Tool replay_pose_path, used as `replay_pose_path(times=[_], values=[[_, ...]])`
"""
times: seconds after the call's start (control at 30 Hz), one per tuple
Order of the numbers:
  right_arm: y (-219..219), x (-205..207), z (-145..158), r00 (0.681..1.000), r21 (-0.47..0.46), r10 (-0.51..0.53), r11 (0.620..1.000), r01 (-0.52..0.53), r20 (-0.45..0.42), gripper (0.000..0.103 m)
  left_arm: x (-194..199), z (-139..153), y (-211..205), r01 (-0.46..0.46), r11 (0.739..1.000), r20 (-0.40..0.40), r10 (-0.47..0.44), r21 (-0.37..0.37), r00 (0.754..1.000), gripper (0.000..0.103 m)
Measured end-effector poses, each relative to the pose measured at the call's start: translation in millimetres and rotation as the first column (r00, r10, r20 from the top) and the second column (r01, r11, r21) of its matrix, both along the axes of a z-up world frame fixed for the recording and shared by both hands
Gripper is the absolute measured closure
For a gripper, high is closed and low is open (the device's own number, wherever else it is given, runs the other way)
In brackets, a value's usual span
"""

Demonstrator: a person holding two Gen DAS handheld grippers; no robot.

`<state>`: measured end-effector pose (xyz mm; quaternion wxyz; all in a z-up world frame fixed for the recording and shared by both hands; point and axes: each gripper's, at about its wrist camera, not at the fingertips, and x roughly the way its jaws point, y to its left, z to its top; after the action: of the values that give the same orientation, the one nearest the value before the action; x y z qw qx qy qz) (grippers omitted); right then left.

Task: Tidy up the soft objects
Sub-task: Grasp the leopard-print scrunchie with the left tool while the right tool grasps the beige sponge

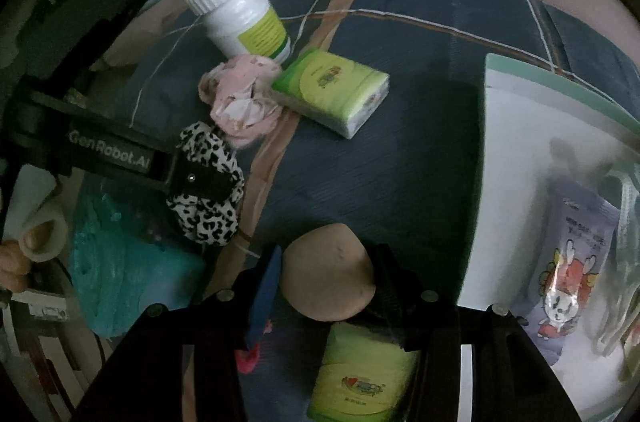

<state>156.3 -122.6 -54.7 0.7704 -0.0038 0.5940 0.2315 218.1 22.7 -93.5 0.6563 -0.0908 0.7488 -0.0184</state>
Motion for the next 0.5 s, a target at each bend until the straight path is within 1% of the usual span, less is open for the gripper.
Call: replay_pose_path(times=[0.03,0.07,0.13,0.3,0.47,0.5], values=[[-2.0,0.7,1.0,1.000,0.002,-0.004,1.000,0.004,0.002,0.053,0.1,-0.6,-0.8,0.000,1.000,0.000,0.000,-0.004,1.000,0.053],[-3.7,1.4,2.6,1.000,0.005,-0.007,1.000,0.007,0.004,0.053,0.1,-0.1,-1.5,-0.002,1.000,-0.010,0.002,-0.026,1.000,0.054],[-6.1,1.7,3.8,1.000,0.010,-0.015,1.000,0.015,0.009,0.053,-0.1,4.3,-2.2,-0.002,1.000,-0.009,0.002,-0.029,1.000,0.056],[-11.5,3.0,2.7,0.999,0.018,-0.038,0.999,0.038,0.012,0.053,-3.8,4.5,-1.0,-0.017,0.999,-0.008,0.017,-0.035,1.000,0.057],[-15.1,3.4,4.1,0.999,0.032,-0.052,0.998,0.052,0.014,0.053,-9.8,7.6,1.5,-0.021,0.999,0.003,0.021,-0.046,1.000,0.060],[-15.4,2.4,5.0,0.998,0.033,-0.053,0.998,0.052,0.015,0.053,-10.9,14.3,1.2,-0.021,0.999,0.006,0.021,-0.046,1.000,0.060]])
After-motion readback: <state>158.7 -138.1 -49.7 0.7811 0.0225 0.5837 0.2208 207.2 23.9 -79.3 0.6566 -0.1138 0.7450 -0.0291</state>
